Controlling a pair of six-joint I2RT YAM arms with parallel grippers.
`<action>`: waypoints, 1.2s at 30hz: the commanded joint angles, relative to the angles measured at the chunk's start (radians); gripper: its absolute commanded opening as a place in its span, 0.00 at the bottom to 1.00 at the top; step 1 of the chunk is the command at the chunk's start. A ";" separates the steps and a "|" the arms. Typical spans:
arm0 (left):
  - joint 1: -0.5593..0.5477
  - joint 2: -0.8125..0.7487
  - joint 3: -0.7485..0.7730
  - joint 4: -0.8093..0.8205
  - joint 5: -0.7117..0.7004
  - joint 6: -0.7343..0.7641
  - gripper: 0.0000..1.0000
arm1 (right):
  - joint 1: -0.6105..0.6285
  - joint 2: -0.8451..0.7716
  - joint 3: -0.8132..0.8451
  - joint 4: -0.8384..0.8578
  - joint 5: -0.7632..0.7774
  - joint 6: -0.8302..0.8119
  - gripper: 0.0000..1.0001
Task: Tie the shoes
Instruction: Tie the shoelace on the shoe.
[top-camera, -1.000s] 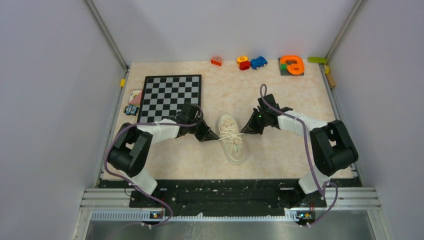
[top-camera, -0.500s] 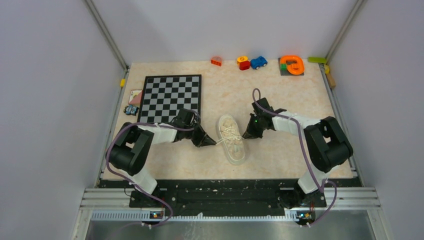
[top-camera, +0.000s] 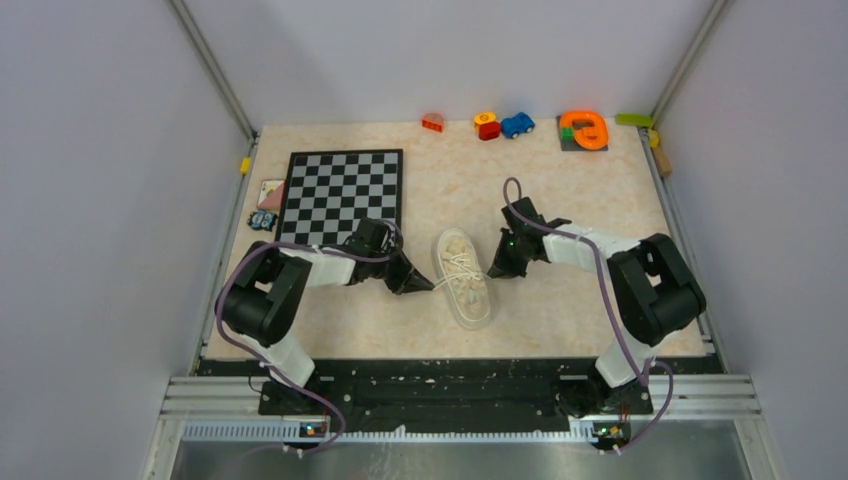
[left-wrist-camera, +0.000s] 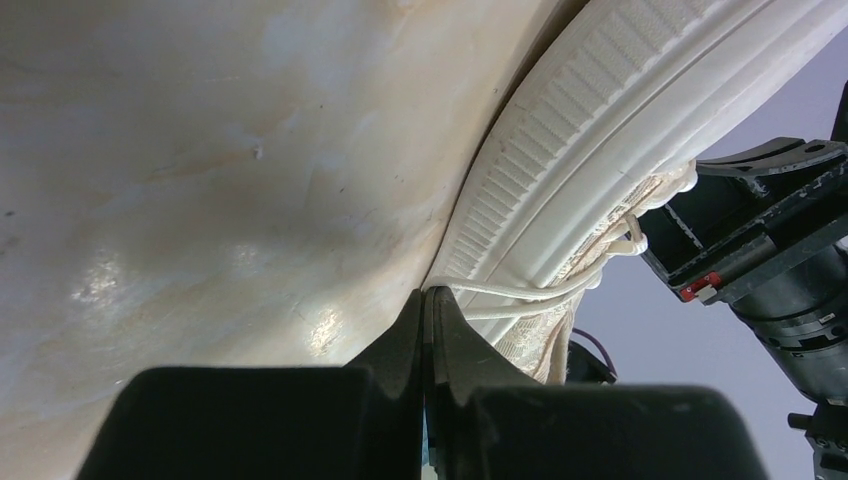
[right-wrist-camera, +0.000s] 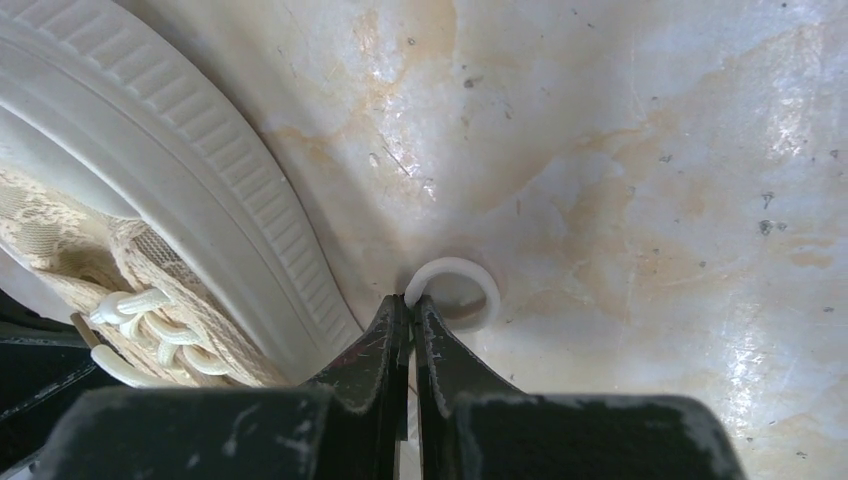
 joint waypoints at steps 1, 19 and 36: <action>0.019 0.002 -0.035 -0.082 -0.077 0.048 0.00 | -0.015 0.011 -0.075 -0.136 0.218 -0.051 0.00; 0.034 -0.305 0.142 -0.297 -0.173 0.297 0.64 | -0.158 -0.291 0.032 -0.099 0.148 -0.130 0.80; 0.131 -0.862 -0.156 -0.091 -0.741 0.840 0.93 | -0.233 -0.704 -0.401 0.756 0.221 -0.480 0.86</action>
